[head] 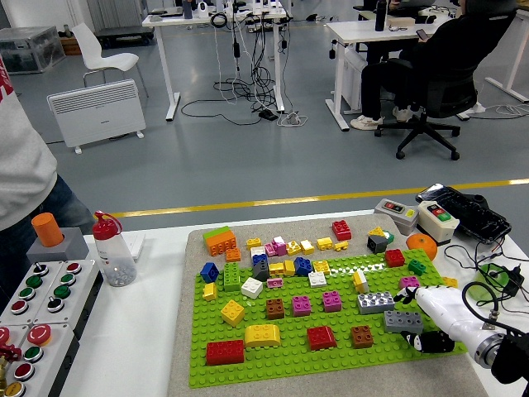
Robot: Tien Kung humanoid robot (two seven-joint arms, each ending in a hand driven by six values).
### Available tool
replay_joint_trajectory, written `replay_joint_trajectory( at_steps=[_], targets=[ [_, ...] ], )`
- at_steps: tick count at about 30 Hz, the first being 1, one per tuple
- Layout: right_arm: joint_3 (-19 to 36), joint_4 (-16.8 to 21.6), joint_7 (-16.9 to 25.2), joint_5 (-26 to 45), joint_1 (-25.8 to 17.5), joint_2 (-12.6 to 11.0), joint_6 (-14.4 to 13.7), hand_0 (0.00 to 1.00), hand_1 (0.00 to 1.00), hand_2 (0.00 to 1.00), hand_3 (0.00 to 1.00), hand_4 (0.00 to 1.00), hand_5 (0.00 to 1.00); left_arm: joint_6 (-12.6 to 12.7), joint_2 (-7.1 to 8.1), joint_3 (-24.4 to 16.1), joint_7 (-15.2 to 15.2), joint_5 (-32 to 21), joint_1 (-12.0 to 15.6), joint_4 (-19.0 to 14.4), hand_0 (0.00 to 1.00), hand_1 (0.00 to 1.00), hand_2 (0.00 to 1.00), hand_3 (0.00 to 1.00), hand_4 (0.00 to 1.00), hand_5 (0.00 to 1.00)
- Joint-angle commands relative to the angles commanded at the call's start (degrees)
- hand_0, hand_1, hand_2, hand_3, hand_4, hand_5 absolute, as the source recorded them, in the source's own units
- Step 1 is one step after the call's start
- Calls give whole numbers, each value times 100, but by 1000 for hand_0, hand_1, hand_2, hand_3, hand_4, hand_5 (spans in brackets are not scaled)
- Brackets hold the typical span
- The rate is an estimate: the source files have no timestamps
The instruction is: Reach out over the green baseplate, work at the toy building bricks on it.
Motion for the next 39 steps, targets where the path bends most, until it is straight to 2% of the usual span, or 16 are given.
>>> replay_joint_trajectory(
  at_steps=[28,29,39],
  targets=[
    [-180,-432,-39,14,224,98,-13,681,696,670,701,721,260,-6,6,25,2,-36,-23,0,655,685,679,574,284,998],
    [-181,-439,-41,14,225,100,-16,653,665,640,661,714,258,-6,6,28,2,-39,-23,0,655,685,677,573,284,998],
    [-203,-513,-60,21,247,113,-43,634,649,617,637,701,258,-10,10,34,1,-39,-32,0,655,685,677,573,284,998]
  ],
)
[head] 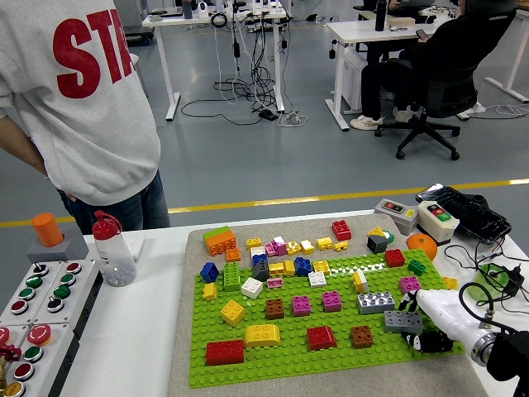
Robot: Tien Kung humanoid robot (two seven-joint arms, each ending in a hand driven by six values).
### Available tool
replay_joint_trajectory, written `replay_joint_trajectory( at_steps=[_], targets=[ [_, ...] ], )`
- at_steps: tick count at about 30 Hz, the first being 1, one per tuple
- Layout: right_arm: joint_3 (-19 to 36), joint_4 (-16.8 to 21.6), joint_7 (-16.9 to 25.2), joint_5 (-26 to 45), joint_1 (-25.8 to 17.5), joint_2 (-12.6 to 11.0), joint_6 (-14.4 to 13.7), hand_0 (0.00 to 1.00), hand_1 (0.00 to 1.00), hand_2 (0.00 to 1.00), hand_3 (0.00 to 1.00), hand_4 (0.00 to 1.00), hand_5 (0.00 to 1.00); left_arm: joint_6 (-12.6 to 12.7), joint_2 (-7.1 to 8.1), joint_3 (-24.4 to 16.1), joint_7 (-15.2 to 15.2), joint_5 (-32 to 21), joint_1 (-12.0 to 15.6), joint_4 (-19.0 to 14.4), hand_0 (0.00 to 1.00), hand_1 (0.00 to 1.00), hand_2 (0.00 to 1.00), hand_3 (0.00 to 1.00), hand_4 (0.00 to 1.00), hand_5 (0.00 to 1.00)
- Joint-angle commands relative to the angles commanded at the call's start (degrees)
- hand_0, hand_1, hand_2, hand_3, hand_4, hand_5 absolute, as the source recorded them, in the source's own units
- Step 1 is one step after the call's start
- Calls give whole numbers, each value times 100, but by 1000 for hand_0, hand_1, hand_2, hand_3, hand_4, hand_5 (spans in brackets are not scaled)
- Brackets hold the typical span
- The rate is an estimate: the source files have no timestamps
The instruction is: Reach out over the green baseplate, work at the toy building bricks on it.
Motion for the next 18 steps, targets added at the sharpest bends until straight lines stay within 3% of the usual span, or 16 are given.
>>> replay_joint_trajectory(
  at_steps=[18],
  targets=[
    [-48,-67,57,42,16,2,-137,558,592,570,586,652,234,-10,-1,28,1,-20,-6,0,655,685,676,573,285,998]
  ],
)
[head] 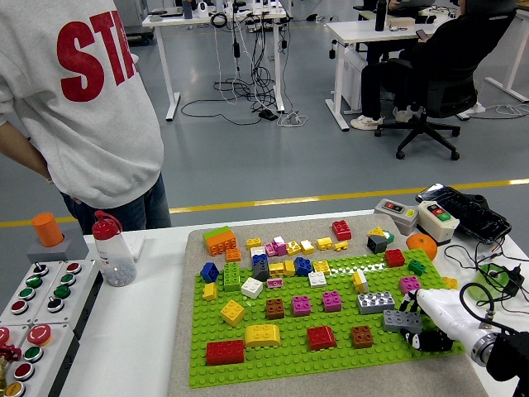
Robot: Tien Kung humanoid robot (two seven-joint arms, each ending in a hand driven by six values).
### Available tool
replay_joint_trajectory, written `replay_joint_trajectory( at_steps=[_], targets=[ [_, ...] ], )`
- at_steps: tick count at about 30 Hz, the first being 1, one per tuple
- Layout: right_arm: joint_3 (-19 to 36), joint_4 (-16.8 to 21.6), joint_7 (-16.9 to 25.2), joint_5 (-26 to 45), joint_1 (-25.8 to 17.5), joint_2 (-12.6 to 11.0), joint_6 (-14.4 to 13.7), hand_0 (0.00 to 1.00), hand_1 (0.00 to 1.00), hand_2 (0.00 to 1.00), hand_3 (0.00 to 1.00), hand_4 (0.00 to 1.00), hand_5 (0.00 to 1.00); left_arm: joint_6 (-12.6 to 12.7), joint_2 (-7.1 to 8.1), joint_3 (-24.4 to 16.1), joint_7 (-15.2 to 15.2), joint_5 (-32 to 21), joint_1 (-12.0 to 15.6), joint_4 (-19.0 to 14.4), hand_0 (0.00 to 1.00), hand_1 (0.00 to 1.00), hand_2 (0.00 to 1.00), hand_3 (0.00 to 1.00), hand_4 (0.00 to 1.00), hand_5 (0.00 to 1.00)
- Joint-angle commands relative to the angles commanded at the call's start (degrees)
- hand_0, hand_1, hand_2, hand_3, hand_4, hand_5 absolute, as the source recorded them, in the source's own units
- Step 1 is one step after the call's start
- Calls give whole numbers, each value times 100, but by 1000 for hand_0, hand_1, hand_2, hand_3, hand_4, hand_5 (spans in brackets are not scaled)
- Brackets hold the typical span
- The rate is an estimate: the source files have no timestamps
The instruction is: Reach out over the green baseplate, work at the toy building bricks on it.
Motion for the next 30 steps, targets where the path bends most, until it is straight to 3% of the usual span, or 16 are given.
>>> replay_joint_trajectory(
  at_steps=[2,14,30],
  targets=[
    [1,4,6,13,-1,-3,-2,539,585,565,571,607,212,-1,0,3,-1,-3,-2,0,656,685,676,572,284,998],
    [53,209,57,47,-65,-83,-53,530,583,565,565,588,201,-8,5,17,0,-12,-1,0,656,685,675,572,284,998],
    [-271,1651,98,430,-400,-403,-46,525,578,561,561,566,175,-7,5,-8,8,43,31,0,656,685,676,572,284,998]
  ],
)
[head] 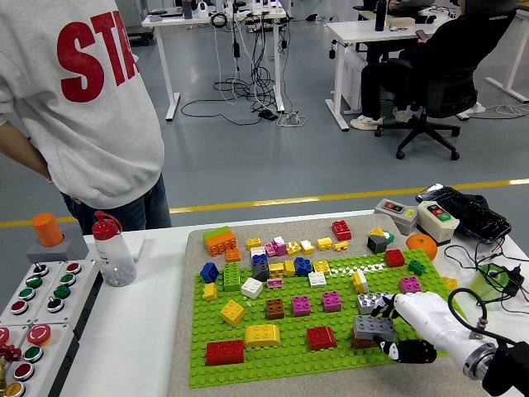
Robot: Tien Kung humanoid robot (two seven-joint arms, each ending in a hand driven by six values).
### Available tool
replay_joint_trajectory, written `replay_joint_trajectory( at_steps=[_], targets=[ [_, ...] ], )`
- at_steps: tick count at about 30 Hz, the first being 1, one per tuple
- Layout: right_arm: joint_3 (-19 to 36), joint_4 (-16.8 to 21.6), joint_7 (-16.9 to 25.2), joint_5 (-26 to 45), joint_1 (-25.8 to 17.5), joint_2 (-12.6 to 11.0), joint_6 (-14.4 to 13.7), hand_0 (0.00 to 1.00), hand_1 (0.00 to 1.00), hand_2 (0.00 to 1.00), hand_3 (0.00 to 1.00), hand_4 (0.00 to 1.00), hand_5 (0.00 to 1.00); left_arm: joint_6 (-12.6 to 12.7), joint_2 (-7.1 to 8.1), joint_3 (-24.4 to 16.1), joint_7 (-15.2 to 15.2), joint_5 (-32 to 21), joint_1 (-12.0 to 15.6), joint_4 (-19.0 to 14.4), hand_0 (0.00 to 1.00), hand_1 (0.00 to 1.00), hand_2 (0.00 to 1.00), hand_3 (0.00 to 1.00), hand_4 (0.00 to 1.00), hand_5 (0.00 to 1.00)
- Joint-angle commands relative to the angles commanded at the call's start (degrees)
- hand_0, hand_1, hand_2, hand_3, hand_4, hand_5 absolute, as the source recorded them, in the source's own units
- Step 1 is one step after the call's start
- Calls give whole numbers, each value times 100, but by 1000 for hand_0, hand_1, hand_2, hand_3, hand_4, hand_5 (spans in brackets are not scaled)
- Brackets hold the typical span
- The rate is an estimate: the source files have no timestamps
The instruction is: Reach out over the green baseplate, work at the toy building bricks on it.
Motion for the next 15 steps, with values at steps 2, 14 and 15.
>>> replay_joint_trajectory(
  at_steps=[2,14,15],
  targets=[
    [-116,103,1,87,6,5,8,523,578,560,558,542,176,-2,-2,-3,8,13,6,0,656,685,676,572,284,998],
    [-453,287,-66,215,-32,-12,97,523,577,560,556,529,173,-8,1,1,21,21,17,0,656,685,677,573,285,998],
    [-463,294,-71,214,-36,-15,104,523,577,560,556,529,173,-8,1,1,21,20,16,0,656,685,677,573,285,998]
  ],
)
